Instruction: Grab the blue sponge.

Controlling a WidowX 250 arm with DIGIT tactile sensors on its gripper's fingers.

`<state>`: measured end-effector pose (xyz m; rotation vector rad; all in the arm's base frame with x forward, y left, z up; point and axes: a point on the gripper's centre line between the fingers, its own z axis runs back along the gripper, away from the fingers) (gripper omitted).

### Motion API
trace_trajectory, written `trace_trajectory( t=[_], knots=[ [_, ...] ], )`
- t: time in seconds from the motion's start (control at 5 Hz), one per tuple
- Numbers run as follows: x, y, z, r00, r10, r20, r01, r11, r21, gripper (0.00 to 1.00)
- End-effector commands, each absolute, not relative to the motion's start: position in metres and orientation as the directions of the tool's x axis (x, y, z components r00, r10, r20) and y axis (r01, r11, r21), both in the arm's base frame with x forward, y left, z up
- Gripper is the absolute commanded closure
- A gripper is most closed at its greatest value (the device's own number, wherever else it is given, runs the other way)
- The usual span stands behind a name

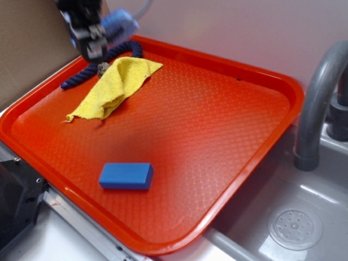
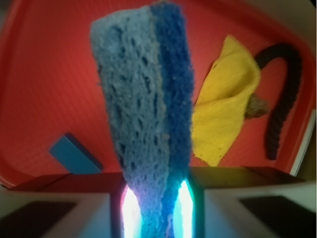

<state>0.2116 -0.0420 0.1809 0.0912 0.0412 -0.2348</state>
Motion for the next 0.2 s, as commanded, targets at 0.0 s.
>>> trace_trajectory(
  t=[0.0],
  knots=[
    [0.2071,-0.0349,0.1995,0.984,-0.173,0.038,0.17,0.983,0.074,1.0]
  ],
)
